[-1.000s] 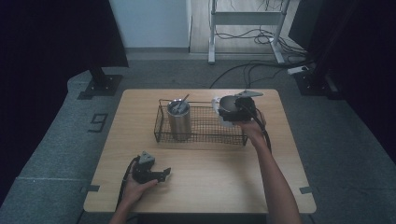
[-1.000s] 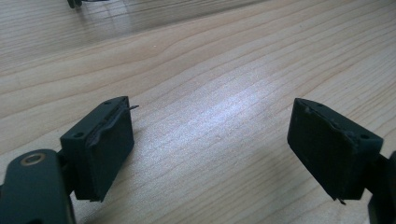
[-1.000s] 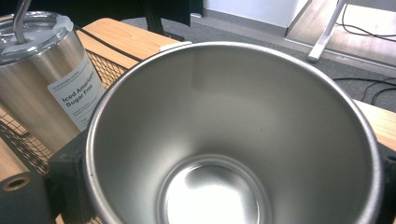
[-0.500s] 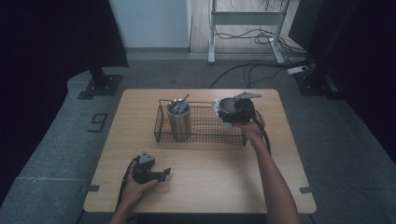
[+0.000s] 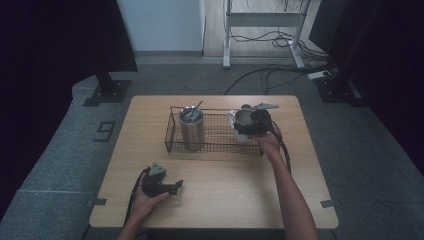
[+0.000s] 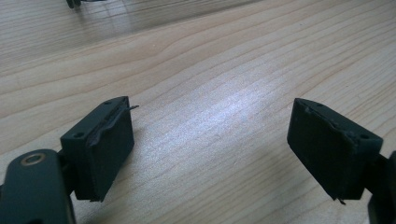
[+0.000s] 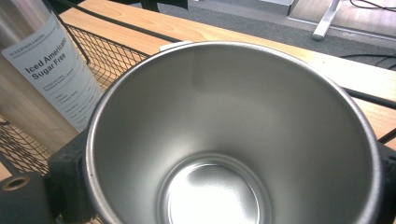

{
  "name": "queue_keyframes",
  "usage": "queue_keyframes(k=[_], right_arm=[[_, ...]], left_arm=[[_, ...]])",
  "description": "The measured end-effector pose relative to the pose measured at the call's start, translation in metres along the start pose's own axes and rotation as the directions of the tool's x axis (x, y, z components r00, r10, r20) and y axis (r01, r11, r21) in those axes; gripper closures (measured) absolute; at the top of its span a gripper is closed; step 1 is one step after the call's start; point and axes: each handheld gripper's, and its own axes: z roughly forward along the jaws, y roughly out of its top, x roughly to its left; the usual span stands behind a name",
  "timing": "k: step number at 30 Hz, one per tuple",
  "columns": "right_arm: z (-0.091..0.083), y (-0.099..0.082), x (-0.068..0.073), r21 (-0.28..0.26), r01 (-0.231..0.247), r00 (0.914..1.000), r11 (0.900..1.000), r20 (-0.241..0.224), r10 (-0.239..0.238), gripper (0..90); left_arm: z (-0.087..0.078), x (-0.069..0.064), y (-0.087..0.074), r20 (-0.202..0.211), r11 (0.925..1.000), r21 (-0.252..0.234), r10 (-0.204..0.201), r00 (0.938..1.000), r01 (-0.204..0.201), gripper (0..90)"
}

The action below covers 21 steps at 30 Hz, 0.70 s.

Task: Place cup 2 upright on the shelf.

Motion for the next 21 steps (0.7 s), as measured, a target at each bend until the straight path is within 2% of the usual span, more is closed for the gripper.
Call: queue_keyframes(k=[6,14,21], right_arm=[[0.006,-0.004,0.0,0.033,0.004,0.9999,0.9995,0.013,-0.004,6.6],[0.008,-0.004,0.002,0.045,0.018,0.9995,0.9988,0.024,-0.019,6.5],[0.014,-0.008,0.001,0.072,0.003,0.9993,0.9974,0.037,-0.006,6.6]], left_arm=[[0.0,0.001,0.0,0.007,1.0,0.0,-0.003,1.0,0.003,14.7],[0.0,0.0,0.0,0.004,1.0,0.0,0.002,1.0,-0.002,14.7],[0.0,0.0,0.0,0.01,1.0,0.0,0.0,1.0,0.0,14.7]])
